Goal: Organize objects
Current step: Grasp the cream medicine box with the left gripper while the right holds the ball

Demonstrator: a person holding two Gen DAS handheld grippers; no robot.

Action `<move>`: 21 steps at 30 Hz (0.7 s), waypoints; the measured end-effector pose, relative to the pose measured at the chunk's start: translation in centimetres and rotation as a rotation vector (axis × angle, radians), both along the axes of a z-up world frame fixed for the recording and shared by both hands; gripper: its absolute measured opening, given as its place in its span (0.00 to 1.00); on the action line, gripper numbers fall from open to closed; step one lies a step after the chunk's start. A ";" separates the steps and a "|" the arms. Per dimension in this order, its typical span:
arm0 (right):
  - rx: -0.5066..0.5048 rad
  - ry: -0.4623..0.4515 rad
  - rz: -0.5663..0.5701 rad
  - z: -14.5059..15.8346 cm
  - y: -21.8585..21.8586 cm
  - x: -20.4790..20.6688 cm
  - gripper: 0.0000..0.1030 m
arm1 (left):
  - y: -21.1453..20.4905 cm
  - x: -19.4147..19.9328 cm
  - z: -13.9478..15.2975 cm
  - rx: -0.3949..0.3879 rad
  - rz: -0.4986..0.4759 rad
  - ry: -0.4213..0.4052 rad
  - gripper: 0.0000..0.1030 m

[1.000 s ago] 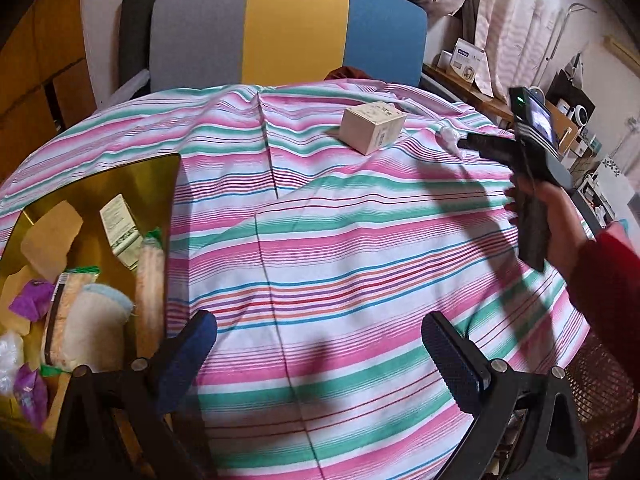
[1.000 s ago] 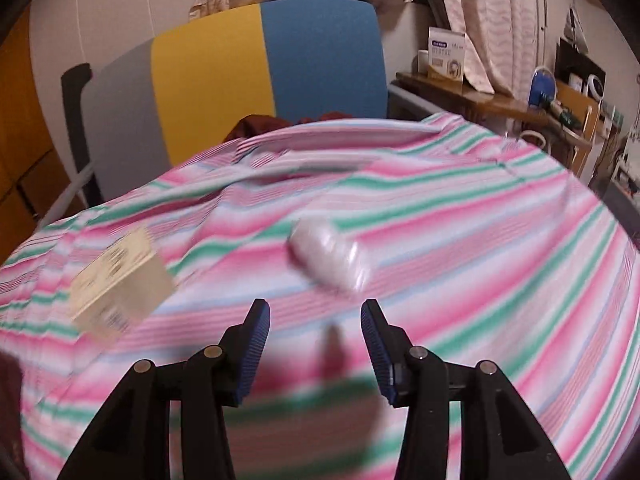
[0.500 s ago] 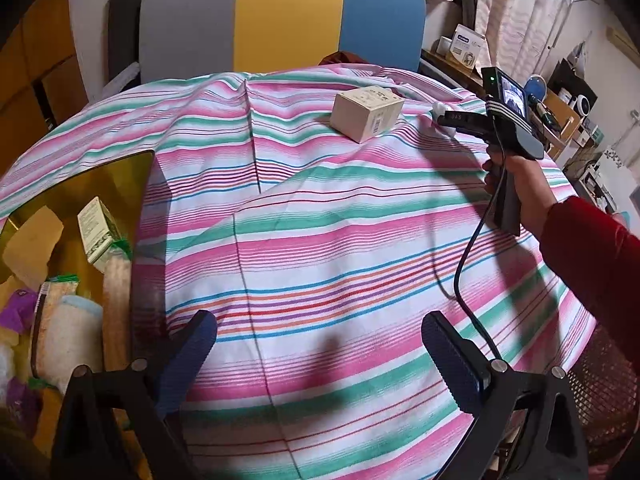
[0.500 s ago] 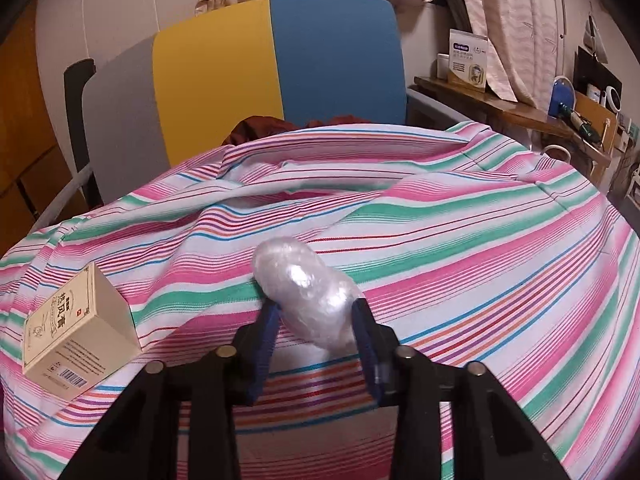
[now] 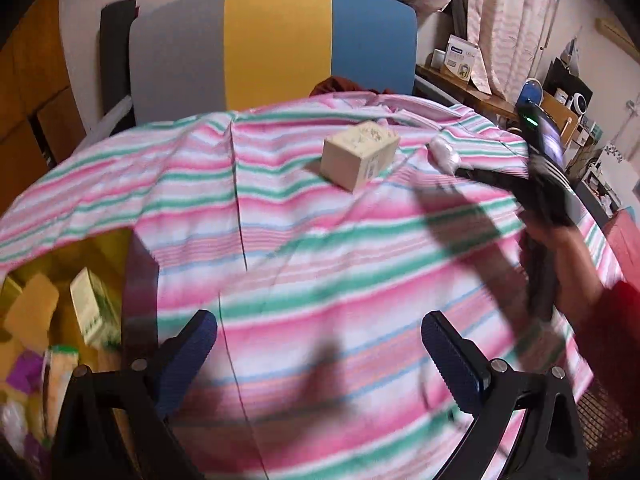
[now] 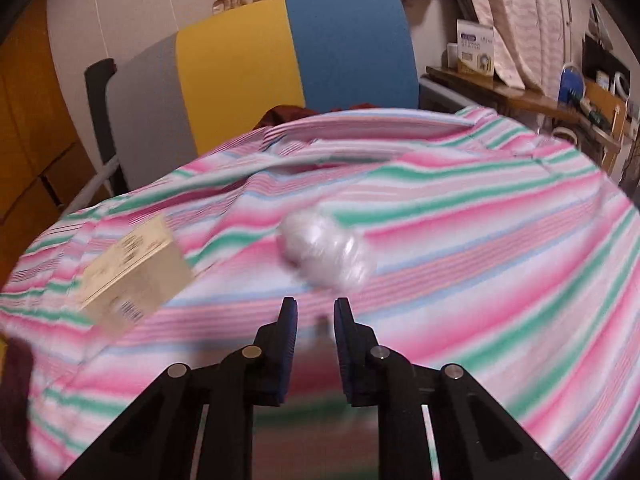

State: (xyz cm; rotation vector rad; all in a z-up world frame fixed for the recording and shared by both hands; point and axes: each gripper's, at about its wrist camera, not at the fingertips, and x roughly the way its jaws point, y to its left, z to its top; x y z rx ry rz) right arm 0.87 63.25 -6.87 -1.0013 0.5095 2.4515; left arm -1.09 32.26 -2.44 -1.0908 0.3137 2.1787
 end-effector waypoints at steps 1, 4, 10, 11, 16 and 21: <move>-0.026 0.002 0.003 0.1 -0.6 0.9 0.17 | 0.3 -0.4 0.1 -0.001 0.000 0.013 1.00; -0.105 0.004 0.027 -0.1 -1.9 2.5 0.20 | 1.2 -1.4 0.1 -0.008 0.005 0.038 1.00; 0.120 -0.008 -0.019 2.4 -0.9 -0.3 0.64 | 1.6 -2.5 -0.4 -0.018 0.025 0.020 1.00; 0.126 -0.024 -0.015 2.4 -0.2 -1.4 0.65 | 1.5 -2.6 -0.4 -0.017 0.029 0.017 1.00; 0.126 -0.094 -0.016 0.2 2.2 -5.2 0.63 | 1.6 -3.2 -0.2 -0.027 0.028 0.015 1.00; 0.144 -0.061 -0.002 -0.4 2.2 -5.4 0.42 | 2.6 -4.4 -0.2 -0.035 0.023 0.013 1.00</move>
